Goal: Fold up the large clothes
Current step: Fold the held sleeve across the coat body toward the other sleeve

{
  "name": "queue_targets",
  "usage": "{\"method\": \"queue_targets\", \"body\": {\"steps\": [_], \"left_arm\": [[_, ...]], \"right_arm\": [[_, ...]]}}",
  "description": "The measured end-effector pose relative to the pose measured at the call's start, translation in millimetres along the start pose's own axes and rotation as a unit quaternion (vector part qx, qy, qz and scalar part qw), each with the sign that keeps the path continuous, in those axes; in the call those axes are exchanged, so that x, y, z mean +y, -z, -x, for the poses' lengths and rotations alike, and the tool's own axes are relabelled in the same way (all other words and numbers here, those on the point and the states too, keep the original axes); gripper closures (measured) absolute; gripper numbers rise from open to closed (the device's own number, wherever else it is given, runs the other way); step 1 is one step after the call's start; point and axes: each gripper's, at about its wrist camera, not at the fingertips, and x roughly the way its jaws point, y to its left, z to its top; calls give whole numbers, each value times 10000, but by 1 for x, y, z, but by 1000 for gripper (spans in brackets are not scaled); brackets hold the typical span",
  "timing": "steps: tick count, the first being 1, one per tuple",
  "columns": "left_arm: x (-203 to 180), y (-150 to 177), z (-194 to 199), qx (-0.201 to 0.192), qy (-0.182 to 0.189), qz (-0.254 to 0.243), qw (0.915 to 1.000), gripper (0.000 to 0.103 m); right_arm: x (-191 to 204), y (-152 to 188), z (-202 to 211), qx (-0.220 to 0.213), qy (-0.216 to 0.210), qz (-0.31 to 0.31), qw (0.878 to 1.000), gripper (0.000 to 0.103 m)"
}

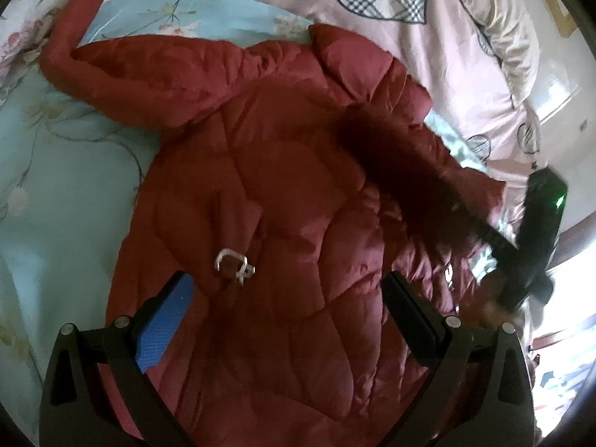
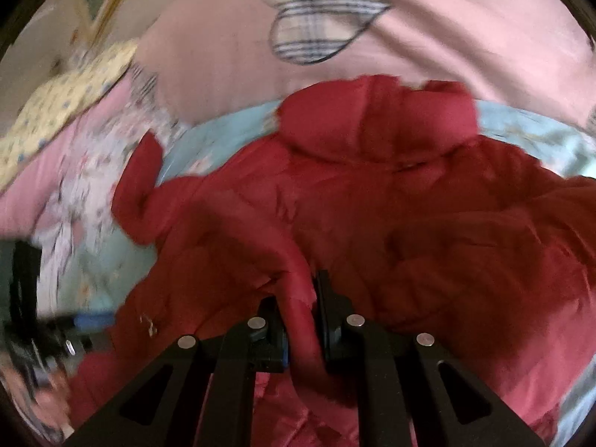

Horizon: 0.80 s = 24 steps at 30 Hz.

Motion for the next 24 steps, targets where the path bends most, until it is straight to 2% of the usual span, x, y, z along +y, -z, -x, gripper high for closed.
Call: {"method": "queue_targets", "body": {"steps": [3,7,15,16,18,19,20,21,23,24], "left_arm": [[8,-18,-1,-38,156,89,9998,1],[14,-52,-15,22,399,179,9990,1],[-2,-104,-65,354,688,-59,9970,3],[-6,-106,-70,398,753,-113,9963,10],[-13,-110,-80,545,785,-234,9951,30],[-17,-111,-87,626,763,-312,9946,56],[-20,-111,-92,691,779,-390,9938,75],[-23,-111,-94,710,799,-427,9934,76],[-23,-110,-91,608,831,-445,9937,89],[-23,-110,-88,512,797,-459,9944,89]], "right_arm": [[12,6,-13,164,-326,379,9986,91],[22,14,-22,249,-394,783,9958,88],[19,14,-22,278,-402,759,9959,86],[22,12,-23,264,-399,758,9960,86],[22,12,-22,263,-404,725,9962,86],[22,11,-22,269,-401,718,9963,86],[22,11,-21,278,-389,708,9963,85],[22,10,-20,300,-351,695,9965,83],[20,11,-15,334,-346,615,9969,74],[17,13,-10,327,-390,549,9972,72]]}}
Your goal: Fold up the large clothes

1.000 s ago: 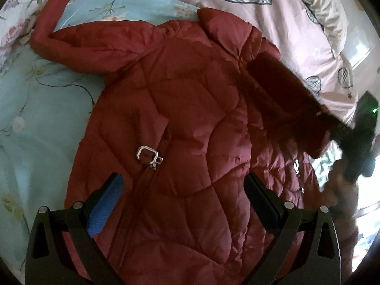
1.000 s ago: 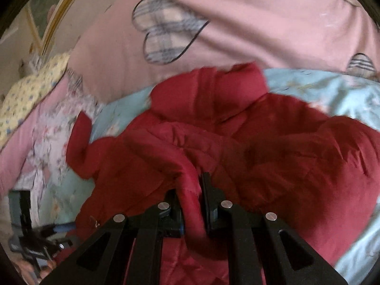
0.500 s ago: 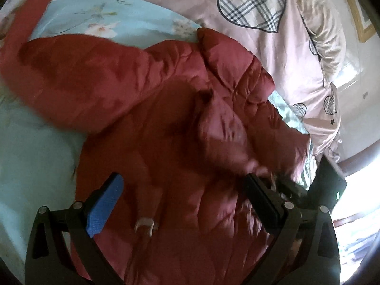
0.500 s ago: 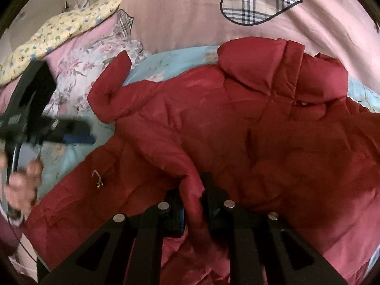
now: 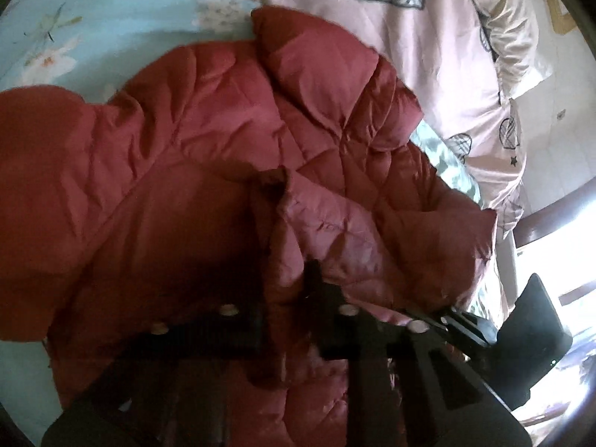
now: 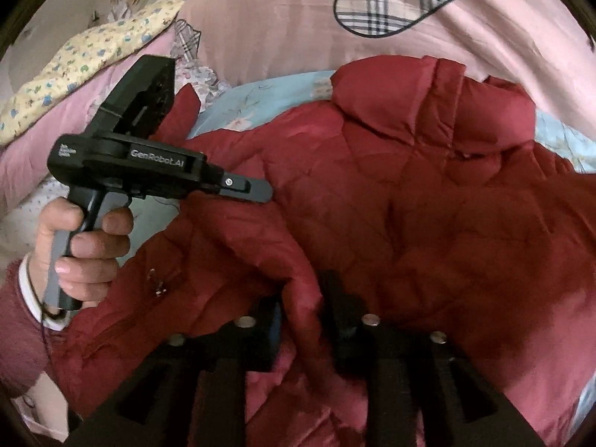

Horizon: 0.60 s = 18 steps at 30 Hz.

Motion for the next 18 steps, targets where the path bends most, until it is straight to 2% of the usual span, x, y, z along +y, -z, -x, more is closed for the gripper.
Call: {"method": "queue_targets", "body": {"steps": [2,5,6,8,10,11,15,18], "left_arm": [[0,3,15,-279,-323,-107,9990,90],[4,7,36,-664,-874,-267,9936,90],[5,10,43,-807,-1128,-341,9897,90],[7,15,48,-935,-1412,-444,9846,90],[10,18,46,-940,-1521,-501,9826,90],[9,19,44,-961,-1591,-543,9811,90],[5,20,32,-997,-1908,-723,9739,89],[7,21,30,-1011,-1948,-718,9730,80]], "right_arm": [[-4,5,14,-111,-32,-116,9999,66],[-17,14,42,-407,144,-400,9983,66],[-25,15,51,-519,300,-537,9968,66],[-41,13,64,-722,663,-769,9922,66],[-60,10,73,-867,1172,-996,9843,62],[-69,8,74,-858,1316,-1103,9814,58],[-100,2,64,-733,1692,-1310,9741,57],[-116,5,40,-373,1878,-1397,9715,58]]}}
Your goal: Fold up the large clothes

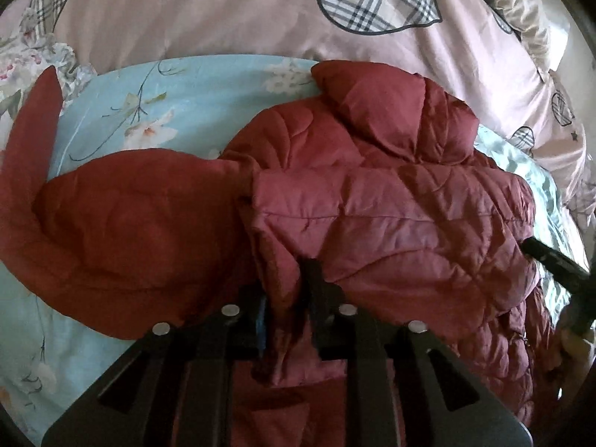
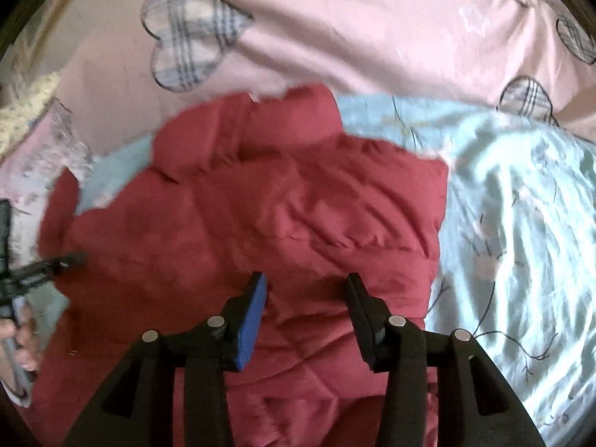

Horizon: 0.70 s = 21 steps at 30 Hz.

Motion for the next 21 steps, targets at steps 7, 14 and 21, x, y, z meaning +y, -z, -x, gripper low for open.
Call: {"method": "queue_targets", "body": {"steps": [7,14,21], "left_arm": [[4,8,50,-547,257,77,9981,60],[-47,5,28,-379,455,-578,9966,60],[-45,24,-34,167,47,-687,9975,59]], "right_arm": [[-8,15,-30,254,162,-66,9995,58],[-9,19,-35,286,274,-21,9992,58],[-5,12,-25,378,380,-49,9986,58]]}}
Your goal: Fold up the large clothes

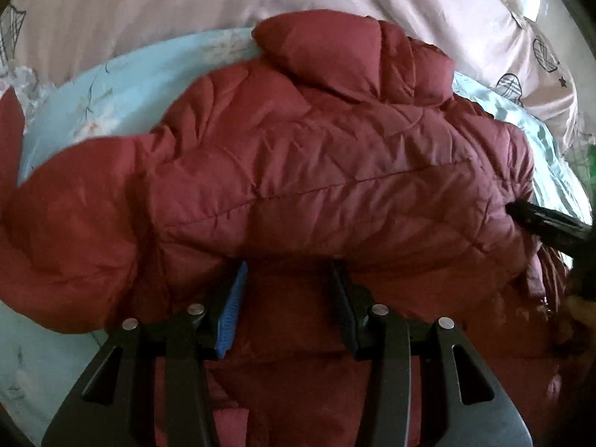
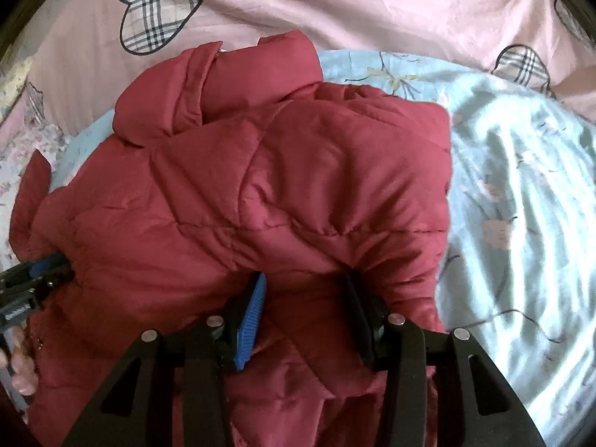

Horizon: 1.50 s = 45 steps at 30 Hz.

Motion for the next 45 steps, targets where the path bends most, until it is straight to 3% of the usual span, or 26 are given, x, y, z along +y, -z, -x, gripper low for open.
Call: {"method": "queue_targets", "body": {"steps": [3,5,9,17,23,34,45], "left_arm": [[2,-1,0,17,26,63,10000,59],[2,-1,0,13,20,51,10000,59],[4,0,2,19,76,88,9999,59],[5,1,1,36,54,192,9998,59],[16,4,22,-30,213,466,9987,59],[76,22,74,-326,314,1392,9892,57],[128,32,106,-630,-43,1891,9799,56]], "right_arm": [[8,-3,19,-253,6,51,9997,58],[14,-6,22,-329,-2,128,9994,49],[15,-2,-7,97,267,290,9992,43],[14,3,-17,18,266,306,9992,42],[12,7,6,-73,5,135,9999,41],[26,22,72,-288,-668,93,9973,31],[35,37,99,-314,-862,186,9956,29]]}}
